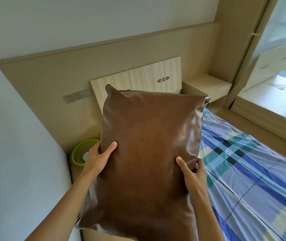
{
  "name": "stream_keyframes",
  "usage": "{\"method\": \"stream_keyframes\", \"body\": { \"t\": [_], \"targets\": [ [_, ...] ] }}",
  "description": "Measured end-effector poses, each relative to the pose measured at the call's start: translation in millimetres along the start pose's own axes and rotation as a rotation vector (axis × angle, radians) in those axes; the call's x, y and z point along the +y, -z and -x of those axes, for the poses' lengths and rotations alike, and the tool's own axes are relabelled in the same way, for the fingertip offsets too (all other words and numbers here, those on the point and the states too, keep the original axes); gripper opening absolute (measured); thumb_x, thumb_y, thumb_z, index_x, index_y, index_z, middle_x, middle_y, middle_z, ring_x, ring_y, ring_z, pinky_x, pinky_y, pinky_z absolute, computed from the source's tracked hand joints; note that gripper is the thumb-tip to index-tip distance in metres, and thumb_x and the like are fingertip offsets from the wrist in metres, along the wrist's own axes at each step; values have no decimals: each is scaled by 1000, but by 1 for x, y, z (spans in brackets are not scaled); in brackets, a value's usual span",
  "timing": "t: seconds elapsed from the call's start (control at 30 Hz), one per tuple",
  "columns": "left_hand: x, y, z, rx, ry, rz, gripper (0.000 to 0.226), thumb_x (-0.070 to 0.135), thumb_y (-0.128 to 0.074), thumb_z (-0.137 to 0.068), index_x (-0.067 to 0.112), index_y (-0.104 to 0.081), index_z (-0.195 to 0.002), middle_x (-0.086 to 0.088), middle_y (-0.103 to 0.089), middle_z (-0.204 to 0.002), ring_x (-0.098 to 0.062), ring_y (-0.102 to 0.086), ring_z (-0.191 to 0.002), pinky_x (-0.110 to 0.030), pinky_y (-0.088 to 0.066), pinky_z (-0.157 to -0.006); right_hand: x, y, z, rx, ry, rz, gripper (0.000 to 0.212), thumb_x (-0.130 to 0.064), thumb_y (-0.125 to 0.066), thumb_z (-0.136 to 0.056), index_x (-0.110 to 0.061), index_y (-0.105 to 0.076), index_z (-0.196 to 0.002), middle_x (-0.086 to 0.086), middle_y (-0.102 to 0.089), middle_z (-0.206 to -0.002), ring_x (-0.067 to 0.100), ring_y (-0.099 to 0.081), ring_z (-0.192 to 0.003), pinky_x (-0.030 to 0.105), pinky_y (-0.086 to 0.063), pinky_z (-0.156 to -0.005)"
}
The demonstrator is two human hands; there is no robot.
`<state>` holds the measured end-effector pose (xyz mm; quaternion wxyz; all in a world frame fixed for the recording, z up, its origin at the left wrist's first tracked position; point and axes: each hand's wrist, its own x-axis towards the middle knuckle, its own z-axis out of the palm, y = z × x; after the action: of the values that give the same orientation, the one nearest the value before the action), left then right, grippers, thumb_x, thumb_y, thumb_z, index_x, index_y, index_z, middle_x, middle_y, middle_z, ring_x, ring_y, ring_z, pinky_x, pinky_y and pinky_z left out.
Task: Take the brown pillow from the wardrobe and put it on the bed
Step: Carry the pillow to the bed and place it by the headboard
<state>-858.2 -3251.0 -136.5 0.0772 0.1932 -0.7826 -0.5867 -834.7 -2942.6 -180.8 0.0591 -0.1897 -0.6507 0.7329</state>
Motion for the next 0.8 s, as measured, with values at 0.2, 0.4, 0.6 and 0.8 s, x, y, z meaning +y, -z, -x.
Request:
{"method": "stream_keyframes", "body": {
  "t": [0.2,0.4,0.6,0.8],
  "targets": [
    [16,-39,-158,-150,-29,-25,69,80,-75,-65,37,-73,-119,15,-76,-113,-10,-70,-107,-36,-57,-97,2,-68,-105,115,4,-7,49,-52,-88,-73,-39,-64,-113,-10,-77,-105,4,-76,-84,29,-59,-76],
    [39,-71,-302,-260,-64,-91,79,79,-73,-69,28,-70,-130,12,-74,-118,-14,-69,-111,-44,-55,-103,-4,-137,-207,217,-30,-8,56,-62,-85,-63,-33,-66,-107,-13,-79,-93,7,-76,-83,33,-59,-76],
    [58,-96,-420,-331,-70,-135,85,83,-69,-68,27,-68,-132,6,-73,-124,-21,-67,-116,-47,-53,-106,-16,-196,-282,274,-59,-15,44,-54,-87,-72,-37,-64,-104,-11,-79,-93,4,-76,-81,23,-59,-67],
    [53,-140,-557,-469,-88,-198,97,91,-63,-61,29,-64,-135,12,-69,-119,-19,-66,-115,-35,-53,-98,6,-260,-373,348,-106,-5,49,-44,-88,-80,-29,-61,-118,-3,-76,-110,17,-75,-97,39,-61,-85]
  ]
}}
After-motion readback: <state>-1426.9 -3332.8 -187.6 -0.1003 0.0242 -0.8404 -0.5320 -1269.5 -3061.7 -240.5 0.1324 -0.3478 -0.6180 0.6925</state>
